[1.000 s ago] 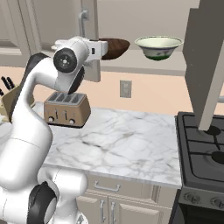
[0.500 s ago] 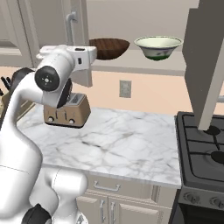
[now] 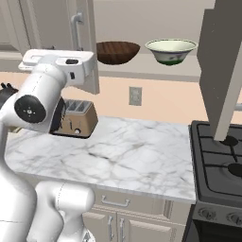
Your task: Move the bowls from the cabinet to the plates on the dining table.
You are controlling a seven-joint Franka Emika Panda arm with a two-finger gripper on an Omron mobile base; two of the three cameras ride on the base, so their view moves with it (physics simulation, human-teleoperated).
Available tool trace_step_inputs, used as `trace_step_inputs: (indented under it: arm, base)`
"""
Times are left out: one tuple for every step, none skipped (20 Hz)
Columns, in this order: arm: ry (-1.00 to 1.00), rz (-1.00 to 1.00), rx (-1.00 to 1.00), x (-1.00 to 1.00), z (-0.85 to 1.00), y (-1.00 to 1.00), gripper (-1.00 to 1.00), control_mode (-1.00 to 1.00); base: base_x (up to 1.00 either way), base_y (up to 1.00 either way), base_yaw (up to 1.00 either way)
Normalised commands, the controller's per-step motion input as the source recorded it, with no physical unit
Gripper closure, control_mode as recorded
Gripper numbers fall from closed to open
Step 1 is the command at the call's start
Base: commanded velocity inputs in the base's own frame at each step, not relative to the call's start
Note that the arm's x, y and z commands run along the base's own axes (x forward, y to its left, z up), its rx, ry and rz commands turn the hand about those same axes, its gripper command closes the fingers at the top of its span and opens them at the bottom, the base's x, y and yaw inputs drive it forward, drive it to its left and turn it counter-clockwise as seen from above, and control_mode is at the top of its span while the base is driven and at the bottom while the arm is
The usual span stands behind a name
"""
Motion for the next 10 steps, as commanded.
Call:
trace_step_inputs:
  arm:
    - [-0.02, 0.0, 0.1, -0.68, 0.31, -0.24, -1.0, -1.0]
    - [0.0, 0.0, 0.09, -0.61, 0.19, -0.2, -1.0, -1.0]
    - [0.0, 0.0, 0.05, -0.44, 0.01, -0.17, -1.0, -1.0]
    - [0.0, 0.0, 0.0, -0.19, 0.0, -0.14, -1.0, -1.0]
    - [0.0, 0.0, 0.0, -0.17, 0.0, -0.04, -1.0, -1.0]
    - [0.03, 0.0, 0.0, -0.16, -0.02, 0.0, -1.0, -1.0]
    - [0.07, 0.0, 0.0, -0.1, -0.08, 0.0, -1.0, -1.0]
    - [0.12, 0.0, 0.0, -0.09, -0.13, 0.0, -1.0, -1.0]
    - [0.13, 0.0, 0.0, -0.01, -0.16, 0.0, -1.0, -1.0]
    - [0.16, 0.0, 0.0, 0.0, -0.19, 0.0, -1.0, -1.0]
  base:
    - [0.0, 0.0, 0.0]
    - [0.0, 0.0, 0.0]
    - [0.0, 0.0, 0.0]
    - [0.0, 0.0, 0.0]
    - [0.0, 0.0, 0.0]
    - [0.0, 0.0, 0.0]
    - [0.0, 0.0, 0.0]
    - [0.0, 0.0, 0.0]
    - [0.0, 0.0, 0.0]
    - [0.0, 0.0, 0.0]
